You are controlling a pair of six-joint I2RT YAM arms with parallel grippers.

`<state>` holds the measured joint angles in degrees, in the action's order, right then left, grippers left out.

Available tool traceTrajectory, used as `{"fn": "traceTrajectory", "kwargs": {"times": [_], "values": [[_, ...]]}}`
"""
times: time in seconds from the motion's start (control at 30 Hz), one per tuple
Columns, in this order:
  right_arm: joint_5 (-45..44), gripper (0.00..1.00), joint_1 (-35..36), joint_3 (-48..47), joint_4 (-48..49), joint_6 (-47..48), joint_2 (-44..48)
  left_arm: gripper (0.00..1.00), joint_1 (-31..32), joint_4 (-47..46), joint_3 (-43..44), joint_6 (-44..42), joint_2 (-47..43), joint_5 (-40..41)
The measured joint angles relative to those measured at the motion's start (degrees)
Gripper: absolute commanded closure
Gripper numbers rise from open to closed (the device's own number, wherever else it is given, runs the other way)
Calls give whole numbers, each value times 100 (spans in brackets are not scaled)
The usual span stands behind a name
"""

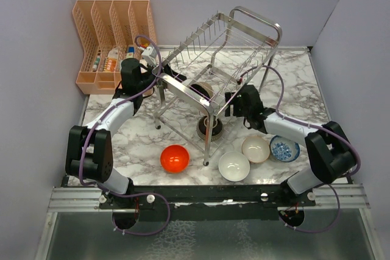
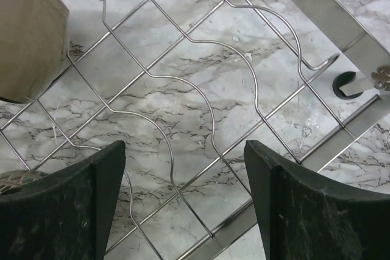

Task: Load the bowls into the dish rack
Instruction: Move the bowl to the dish rack.

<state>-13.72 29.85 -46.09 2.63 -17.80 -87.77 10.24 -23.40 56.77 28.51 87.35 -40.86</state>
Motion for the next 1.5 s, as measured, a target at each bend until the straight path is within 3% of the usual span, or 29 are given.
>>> {"fn": "traceTrajectory", "kwargs": {"times": [0.33, 0.57, 0.8, 1.3, 1.5], "values": [[57, 20, 13, 127, 37, 76, 184, 28, 0, 24, 0, -17, 17, 11], [1150, 20, 7, 584, 85, 476, 1167, 28, 0, 31, 0, -13, 42, 11], [1956, 21, 251, 584, 120, 675, 1224, 28, 0, 31, 0, 4, 70, 11], [2387, 21, 393, 599, 138, 868, 1209, 28, 0, 31, 0, 7, 74, 11], [2520, 21, 431, 879, 166, 861, 1687, 29, 0, 31, 0, 7, 83, 11]]}}
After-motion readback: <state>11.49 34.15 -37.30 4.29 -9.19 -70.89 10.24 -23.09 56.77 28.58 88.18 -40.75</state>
